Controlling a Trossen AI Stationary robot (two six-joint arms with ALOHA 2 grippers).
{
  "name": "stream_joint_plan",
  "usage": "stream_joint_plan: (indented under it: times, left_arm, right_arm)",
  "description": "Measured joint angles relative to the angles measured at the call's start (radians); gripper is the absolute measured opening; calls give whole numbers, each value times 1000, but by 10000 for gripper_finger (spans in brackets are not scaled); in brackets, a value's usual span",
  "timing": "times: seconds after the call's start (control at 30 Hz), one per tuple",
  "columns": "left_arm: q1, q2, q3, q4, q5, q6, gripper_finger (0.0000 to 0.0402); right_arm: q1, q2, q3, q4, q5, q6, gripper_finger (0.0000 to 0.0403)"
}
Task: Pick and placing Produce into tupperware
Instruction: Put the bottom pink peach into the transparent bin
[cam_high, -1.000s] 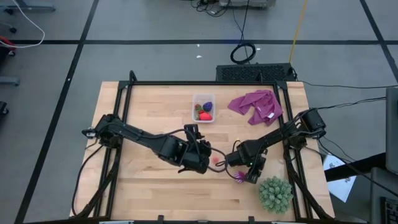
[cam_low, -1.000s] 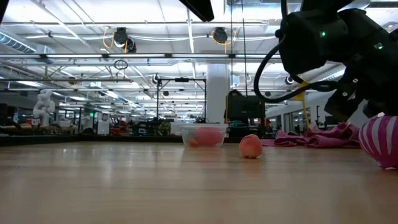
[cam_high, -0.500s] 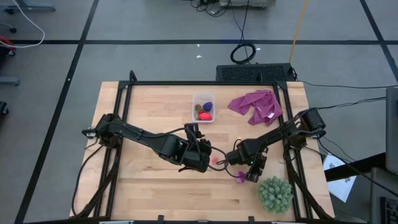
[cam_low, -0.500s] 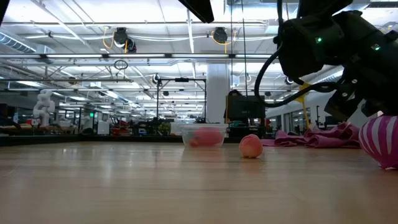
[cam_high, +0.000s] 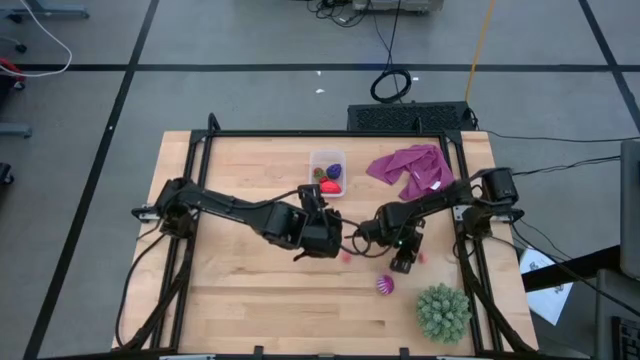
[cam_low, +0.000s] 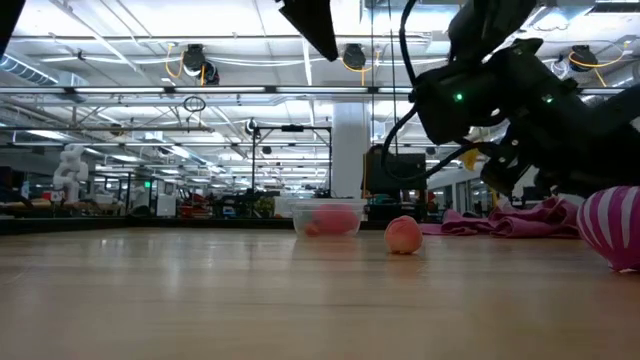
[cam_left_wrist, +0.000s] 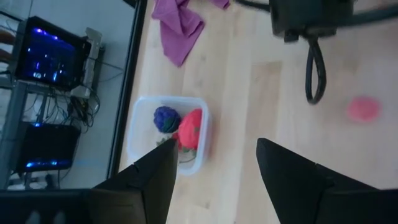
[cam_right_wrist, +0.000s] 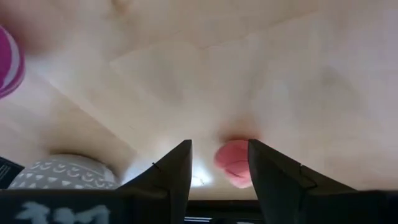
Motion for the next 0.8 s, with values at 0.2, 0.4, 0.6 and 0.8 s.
stream_joint_plan:
  times: [0.2,0.4,0.6,0.8]
  left_arm:
    - [30,0,0,-23,2,8,225]
    - [61,0,0,-39,4,11,225]
    - [92,0,0,-77,4,35,225]
    - [170,-4,0,-117,4,167,225]
  right_arm:
    - [-53,-75,0,-8,25,-39,146]
    - [-79,-265,0,-61,124,-15,146]
    - [-78,-455,0,-67,154,6,146]
    - [-77,-582,0,-81,153,-16,146]
